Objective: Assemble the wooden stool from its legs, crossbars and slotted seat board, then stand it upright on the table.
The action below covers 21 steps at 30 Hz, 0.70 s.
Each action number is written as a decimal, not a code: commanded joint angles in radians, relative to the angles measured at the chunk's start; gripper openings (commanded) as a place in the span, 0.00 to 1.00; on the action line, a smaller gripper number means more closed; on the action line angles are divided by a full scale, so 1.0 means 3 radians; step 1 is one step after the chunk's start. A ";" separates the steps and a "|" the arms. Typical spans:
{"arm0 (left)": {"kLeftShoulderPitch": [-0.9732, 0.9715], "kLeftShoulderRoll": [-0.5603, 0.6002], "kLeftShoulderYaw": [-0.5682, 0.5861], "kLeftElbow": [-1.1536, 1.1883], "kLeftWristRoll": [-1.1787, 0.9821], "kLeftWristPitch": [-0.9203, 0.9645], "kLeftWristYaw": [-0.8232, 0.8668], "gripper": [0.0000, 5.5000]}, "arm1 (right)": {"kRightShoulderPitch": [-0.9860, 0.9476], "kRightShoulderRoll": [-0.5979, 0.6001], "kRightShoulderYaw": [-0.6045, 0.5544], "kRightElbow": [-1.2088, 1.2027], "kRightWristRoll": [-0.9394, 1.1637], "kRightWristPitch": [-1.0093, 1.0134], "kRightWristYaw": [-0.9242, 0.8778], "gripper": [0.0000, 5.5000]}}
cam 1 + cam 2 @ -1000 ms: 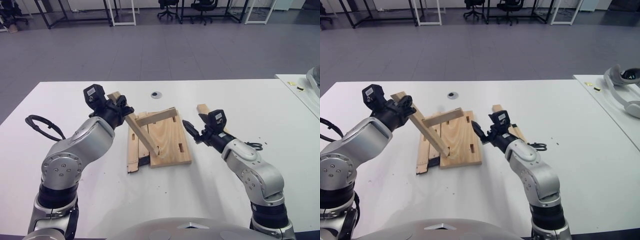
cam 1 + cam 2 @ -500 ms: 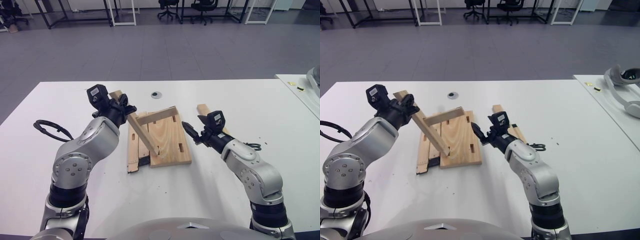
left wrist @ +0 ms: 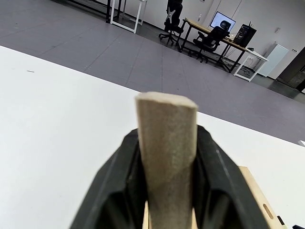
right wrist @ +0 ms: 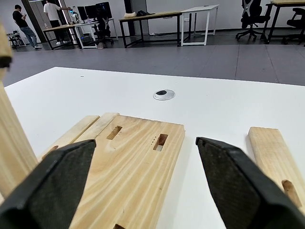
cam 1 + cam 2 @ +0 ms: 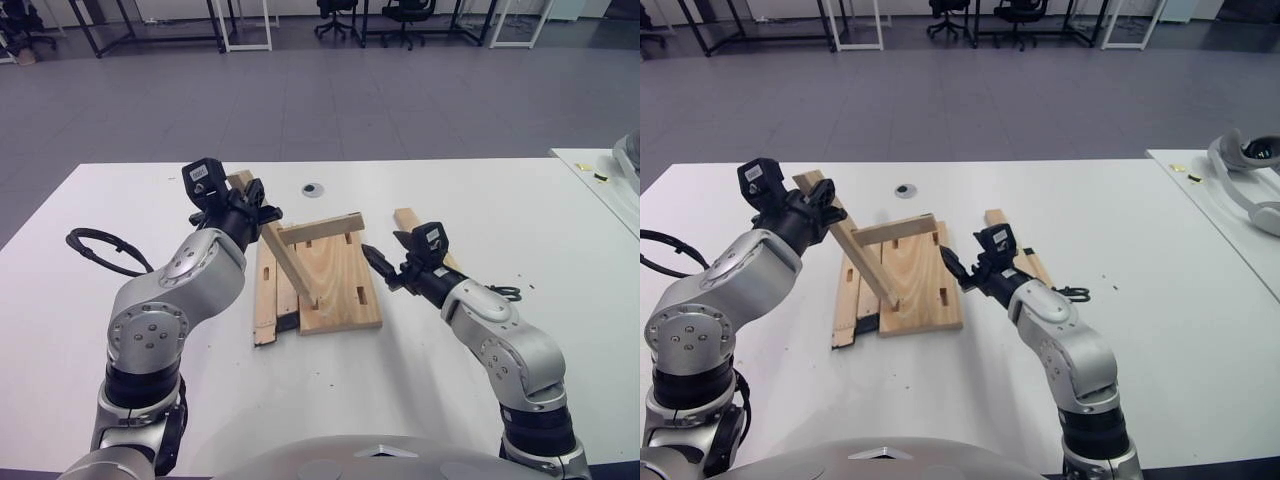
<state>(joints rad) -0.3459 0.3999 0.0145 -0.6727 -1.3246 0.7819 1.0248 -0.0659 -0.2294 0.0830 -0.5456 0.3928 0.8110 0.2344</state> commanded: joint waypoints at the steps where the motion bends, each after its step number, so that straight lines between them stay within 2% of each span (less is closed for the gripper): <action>1: 0.0013 0.0012 0.0021 -0.0031 0.0050 0.0066 -0.0013 0.19 | 0.0032 -0.0015 0.0000 -0.0057 0.0008 0.0049 -0.0007 0.72; 21: 0.0111 -0.0162 -0.0025 -0.0217 0.0571 0.0210 -0.0121 0.19 | -0.0029 -0.0093 0.0033 -0.0024 0.0048 0.0115 0.0145 0.72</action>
<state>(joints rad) -0.3096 0.3555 0.0078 -0.7234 -1.1768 0.8251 0.9919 -0.0642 -0.2524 0.0867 -0.5516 0.4014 0.8243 0.2734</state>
